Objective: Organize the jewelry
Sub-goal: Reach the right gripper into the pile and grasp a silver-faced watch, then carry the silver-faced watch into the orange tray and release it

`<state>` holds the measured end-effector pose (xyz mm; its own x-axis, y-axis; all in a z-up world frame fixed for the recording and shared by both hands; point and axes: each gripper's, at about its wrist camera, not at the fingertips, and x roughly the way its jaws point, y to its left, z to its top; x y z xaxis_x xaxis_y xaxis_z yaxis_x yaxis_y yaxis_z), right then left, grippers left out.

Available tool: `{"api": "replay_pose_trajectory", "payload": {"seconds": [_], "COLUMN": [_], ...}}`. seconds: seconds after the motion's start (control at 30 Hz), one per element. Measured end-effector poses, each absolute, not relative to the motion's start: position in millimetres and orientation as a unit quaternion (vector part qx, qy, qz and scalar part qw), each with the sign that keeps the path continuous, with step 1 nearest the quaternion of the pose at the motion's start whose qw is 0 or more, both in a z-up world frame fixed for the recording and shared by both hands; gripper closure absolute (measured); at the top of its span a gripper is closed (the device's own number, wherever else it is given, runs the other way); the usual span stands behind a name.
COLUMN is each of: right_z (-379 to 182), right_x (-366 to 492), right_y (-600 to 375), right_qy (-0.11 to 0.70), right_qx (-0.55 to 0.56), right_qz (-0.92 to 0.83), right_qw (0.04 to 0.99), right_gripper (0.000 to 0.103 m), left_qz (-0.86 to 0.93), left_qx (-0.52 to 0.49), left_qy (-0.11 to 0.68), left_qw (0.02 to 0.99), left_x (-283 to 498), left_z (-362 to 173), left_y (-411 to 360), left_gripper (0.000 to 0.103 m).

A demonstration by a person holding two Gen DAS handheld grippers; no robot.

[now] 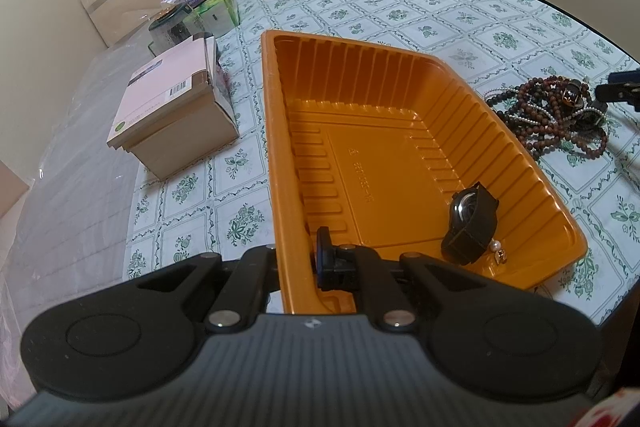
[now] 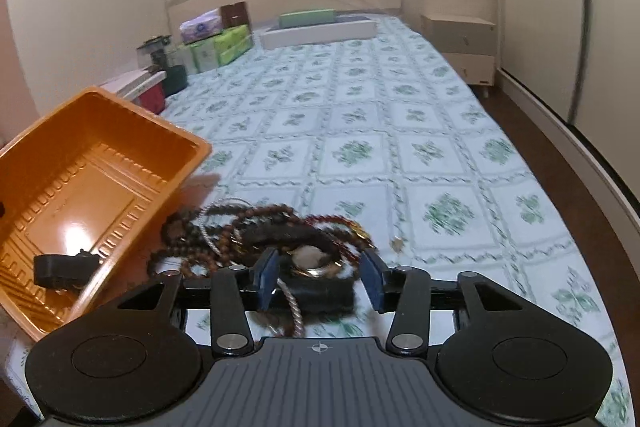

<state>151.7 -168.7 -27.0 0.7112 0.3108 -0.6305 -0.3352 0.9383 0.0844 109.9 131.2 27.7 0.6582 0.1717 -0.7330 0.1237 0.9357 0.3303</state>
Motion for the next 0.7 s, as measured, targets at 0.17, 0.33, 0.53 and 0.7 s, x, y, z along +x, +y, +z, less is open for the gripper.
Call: {"api": "replay_pose_trajectory", "payload": {"seconds": [0.17, 0.33, 0.53, 0.7], "right_z": [-31.1, -42.2, -55.0, -50.3], "right_x": [163.8, 178.1, 187.9, 185.0], "right_y": [-149.5, -131.4, -126.4, -133.4], "right_qy": [0.338, 0.347, 0.355, 0.338], "right_qx": [-0.047, -0.083, -0.094, -0.092], "right_qz": [0.202, 0.215, 0.207, 0.203], "right_qw": [0.918, 0.909, 0.907, 0.914], "right_gripper": [0.026, 0.026, 0.037, 0.048], "left_qz": [0.014, 0.013, 0.014, 0.014], "left_qx": [0.179, 0.178, 0.177, 0.18], "left_qy": [0.413, 0.414, 0.416, 0.415], "left_qw": [0.893, 0.893, 0.892, 0.892], "left_x": [109.7, 109.9, 109.2, 109.1], "left_z": [27.7, 27.7, 26.8, 26.5], "left_y": [130.8, 131.3, 129.9, 129.7], "left_gripper": [0.098, 0.098, 0.098, 0.098]}}
